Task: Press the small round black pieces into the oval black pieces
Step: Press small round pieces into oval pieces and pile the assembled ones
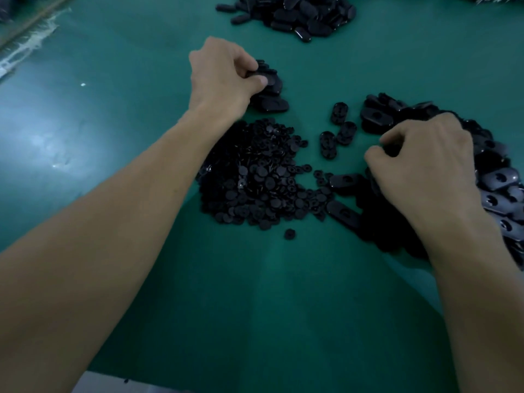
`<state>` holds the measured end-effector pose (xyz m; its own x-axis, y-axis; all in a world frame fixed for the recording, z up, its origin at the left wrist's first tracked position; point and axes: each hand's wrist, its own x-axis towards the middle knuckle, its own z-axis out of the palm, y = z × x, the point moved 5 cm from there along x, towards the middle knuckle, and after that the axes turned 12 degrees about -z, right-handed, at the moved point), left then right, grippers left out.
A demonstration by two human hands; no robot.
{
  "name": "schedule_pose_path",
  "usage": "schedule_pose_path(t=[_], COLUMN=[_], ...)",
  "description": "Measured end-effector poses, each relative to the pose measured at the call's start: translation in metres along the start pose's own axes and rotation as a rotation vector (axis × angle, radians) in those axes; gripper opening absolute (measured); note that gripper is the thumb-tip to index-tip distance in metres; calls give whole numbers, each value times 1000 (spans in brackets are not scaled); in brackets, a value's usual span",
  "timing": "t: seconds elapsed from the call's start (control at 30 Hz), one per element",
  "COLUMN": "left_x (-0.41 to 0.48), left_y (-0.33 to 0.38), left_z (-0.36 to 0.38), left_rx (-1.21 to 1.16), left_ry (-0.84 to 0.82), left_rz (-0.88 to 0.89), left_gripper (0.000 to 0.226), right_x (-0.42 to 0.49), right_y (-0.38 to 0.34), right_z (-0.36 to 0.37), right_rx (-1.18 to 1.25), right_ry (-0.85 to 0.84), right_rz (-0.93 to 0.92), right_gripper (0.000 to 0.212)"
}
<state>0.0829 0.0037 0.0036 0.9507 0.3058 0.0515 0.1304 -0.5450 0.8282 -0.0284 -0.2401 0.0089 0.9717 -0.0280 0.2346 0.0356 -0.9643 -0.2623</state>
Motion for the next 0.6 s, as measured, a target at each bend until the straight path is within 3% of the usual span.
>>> schedule_pose_path(t=[0.23, 0.4, 0.47, 0.6], left_x=[-6, -22, -31, -50], left_y=[2, 13, 20, 31], left_z=[1, -1, -1, 3], left_rx=[114, 110, 72, 15], left_ry=[5, 42, 0, -126], left_rz=[38, 134, 164, 224], left_gripper=[18, 16, 5, 4], right_x=[-2, -3, -2, 3], right_y=[-6, -5, -5, -6], right_z=[-5, -6, -7, -13], right_rx=[42, 60, 25, 64], right_ry=[17, 86, 125, 251], right_rz=[-27, 3, -26, -117], right_gripper=[21, 26, 27, 25])
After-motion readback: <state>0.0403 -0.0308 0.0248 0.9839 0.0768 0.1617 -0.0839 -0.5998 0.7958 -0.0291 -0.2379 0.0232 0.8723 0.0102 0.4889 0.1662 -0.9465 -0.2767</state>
